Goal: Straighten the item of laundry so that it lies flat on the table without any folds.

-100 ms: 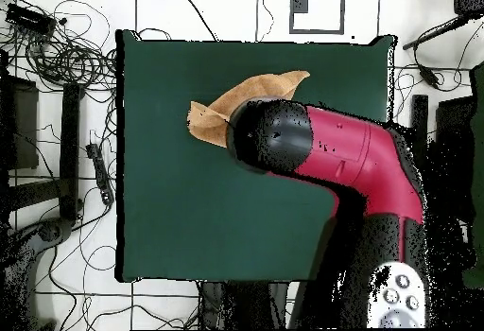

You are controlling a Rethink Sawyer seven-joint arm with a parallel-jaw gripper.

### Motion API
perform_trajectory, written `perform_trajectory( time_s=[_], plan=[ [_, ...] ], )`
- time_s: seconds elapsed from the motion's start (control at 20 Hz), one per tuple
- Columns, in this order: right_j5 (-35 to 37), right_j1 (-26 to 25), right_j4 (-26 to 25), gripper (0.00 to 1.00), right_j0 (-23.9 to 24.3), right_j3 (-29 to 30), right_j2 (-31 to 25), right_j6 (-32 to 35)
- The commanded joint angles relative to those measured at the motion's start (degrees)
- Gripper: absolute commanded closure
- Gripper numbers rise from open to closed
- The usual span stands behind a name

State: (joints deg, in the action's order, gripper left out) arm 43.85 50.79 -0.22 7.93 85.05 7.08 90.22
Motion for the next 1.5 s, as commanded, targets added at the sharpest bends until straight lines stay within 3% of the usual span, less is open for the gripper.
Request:
perform_trajectory(
  time_s=[0.05, 0.65, 0.95, 1.15, 1.5],
  plan=[
    [4.6, 5.3, 1.5, 0.0, -0.7, 17.5, -2.9, 2.6],
    [0.0, 4.7, 0.4, 0.0, 0.5, 21.2, -4.0, 3.8],
    [-13.9, -2.9, -1.1, 0.0, 3.1, 26.4, -7.3, 4.0],
    [-20.1, -8.0, -1.8, 0.0, 3.5, 25.7, -8.0, 6.2],
    [-21.8, -11.5, -1.8, 0.0, 2.4, 23.8, -6.5, 7.1]
  ],
)
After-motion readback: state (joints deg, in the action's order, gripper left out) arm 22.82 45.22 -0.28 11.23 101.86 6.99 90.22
